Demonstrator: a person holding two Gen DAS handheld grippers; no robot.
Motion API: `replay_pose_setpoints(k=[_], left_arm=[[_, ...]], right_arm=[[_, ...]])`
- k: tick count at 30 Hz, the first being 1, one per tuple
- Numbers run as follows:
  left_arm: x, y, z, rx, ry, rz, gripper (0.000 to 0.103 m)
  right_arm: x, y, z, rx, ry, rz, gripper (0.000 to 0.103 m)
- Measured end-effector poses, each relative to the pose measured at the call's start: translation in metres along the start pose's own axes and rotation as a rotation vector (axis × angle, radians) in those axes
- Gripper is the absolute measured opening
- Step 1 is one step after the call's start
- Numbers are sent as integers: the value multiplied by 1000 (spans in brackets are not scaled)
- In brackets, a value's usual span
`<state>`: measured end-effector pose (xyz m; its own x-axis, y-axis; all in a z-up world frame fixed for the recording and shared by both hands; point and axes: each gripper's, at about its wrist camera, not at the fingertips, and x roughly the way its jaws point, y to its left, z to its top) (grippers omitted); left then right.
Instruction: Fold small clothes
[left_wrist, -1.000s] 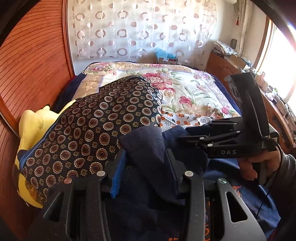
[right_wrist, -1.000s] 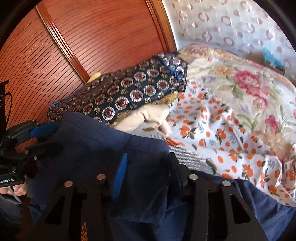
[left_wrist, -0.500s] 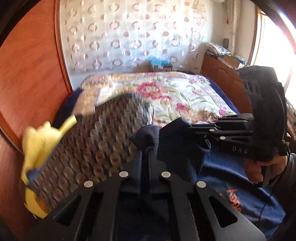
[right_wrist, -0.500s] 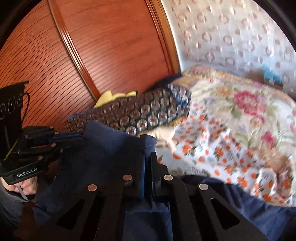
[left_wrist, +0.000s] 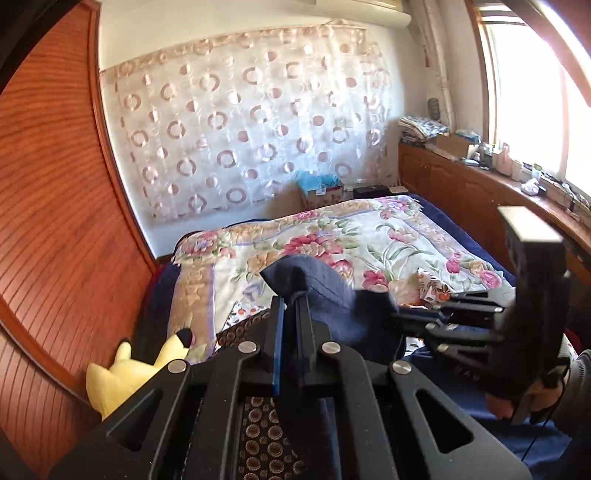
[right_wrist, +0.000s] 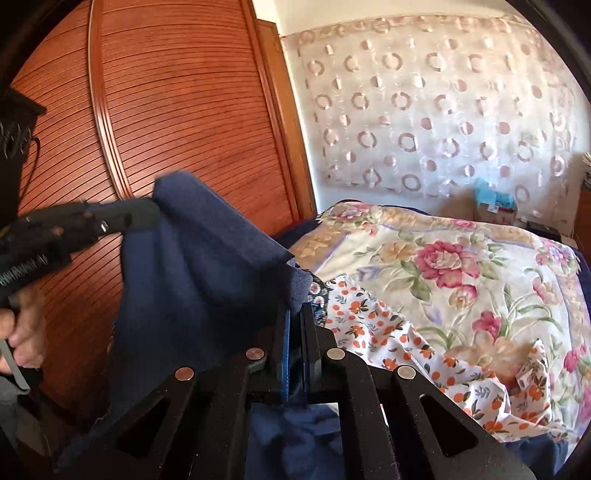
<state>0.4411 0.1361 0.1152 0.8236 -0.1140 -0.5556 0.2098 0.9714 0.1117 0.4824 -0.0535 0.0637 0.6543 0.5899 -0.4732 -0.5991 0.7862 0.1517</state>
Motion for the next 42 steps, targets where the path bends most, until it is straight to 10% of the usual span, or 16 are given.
replay_pose_setpoints(k=[10,25,27,30,34,42], left_arm=[[-8,-30,19,81,-12,-43,7],[-66,-108,-137,107,148,-169,7],[-74,-111,-142,113,139,-163,14],[-89,-109,-146,110,104,-185,50],[-99,-99,-146,82,71,-168,53],[-82,-54,-162,-68,100,-21,53]], right_arm=[[-22,5,3,29,-19,-14,4],[-61,21,-92,-19,212,68,5],[-68,20,-98,-18,242,72,7],[-81,14,-92,-19,239,57,18],[-96,16,-85,-29,200,74,43],[-63,18,-83,4,193,54,47]])
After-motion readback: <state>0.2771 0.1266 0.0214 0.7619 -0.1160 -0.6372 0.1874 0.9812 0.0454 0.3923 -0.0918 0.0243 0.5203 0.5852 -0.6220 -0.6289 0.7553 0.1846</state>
